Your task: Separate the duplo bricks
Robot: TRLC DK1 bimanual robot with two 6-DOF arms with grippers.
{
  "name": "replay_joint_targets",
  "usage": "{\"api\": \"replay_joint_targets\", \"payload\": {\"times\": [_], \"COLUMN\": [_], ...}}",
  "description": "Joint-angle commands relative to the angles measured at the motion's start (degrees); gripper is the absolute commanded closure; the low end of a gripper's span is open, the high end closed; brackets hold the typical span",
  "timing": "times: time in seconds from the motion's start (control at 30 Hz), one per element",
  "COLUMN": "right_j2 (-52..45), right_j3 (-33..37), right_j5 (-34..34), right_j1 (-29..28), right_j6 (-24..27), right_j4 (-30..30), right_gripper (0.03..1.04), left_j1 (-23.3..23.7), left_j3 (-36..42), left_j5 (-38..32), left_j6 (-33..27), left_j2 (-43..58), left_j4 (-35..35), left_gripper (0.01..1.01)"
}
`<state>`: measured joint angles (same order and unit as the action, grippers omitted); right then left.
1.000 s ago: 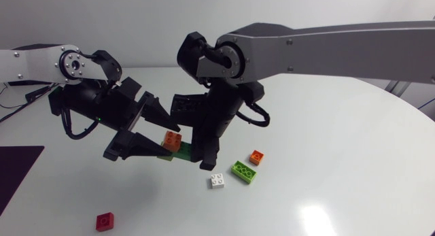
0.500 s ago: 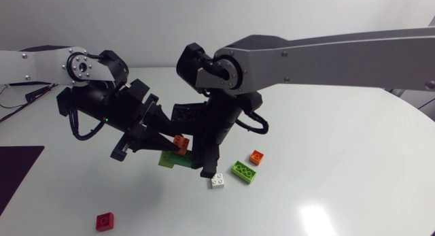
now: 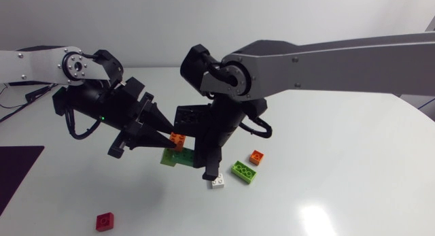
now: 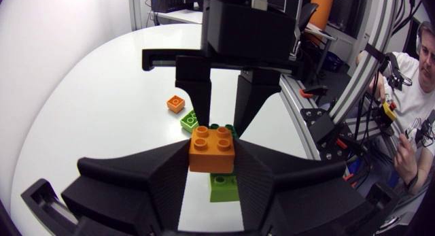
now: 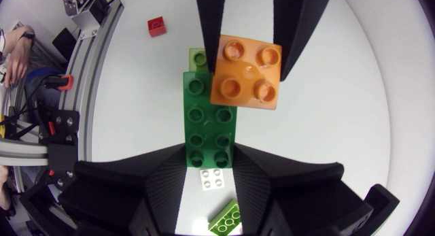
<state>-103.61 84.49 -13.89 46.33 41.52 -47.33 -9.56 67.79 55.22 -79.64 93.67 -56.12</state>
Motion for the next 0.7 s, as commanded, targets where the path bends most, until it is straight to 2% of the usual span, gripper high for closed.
{"api": "replay_joint_targets", "payload": {"times": [0.0,0.1,0.27,0.47,0.67], "right_j2": [2.3,4.5,8.1,8.9,9.0], "right_j3": [-3.1,-5.0,-7.4,-12.5,-12.9], "right_j5": [1.1,3.0,3.3,4.0,4.0], "right_j1": [-1.2,-2.8,-5.6,-5.2,-5.7], "right_j6": [-0.4,-0.2,0.4,0.5,0.3], "right_j4": [-1.8,-1.1,-1.3,0.8,2.0], "right_gripper": [0.81,0.81,0.81,0.81,0.81], "left_j1": [3.4,5.5,6.9,7.2,5.5], "left_j3": [2.3,2.8,-0.2,-1.1,-2.8], "left_j5": [-0.9,-3.2,-6.6,-4.7,-4.9], "left_j6": [0.4,1.0,6.7,7.1,8.1], "left_j2": [0.7,3.5,8.7,9.3,10.4], "left_j4": [1.4,4.3,14.5,14.5,16.8], "left_gripper": [0.874,0.874,0.874,0.874,0.874]}}
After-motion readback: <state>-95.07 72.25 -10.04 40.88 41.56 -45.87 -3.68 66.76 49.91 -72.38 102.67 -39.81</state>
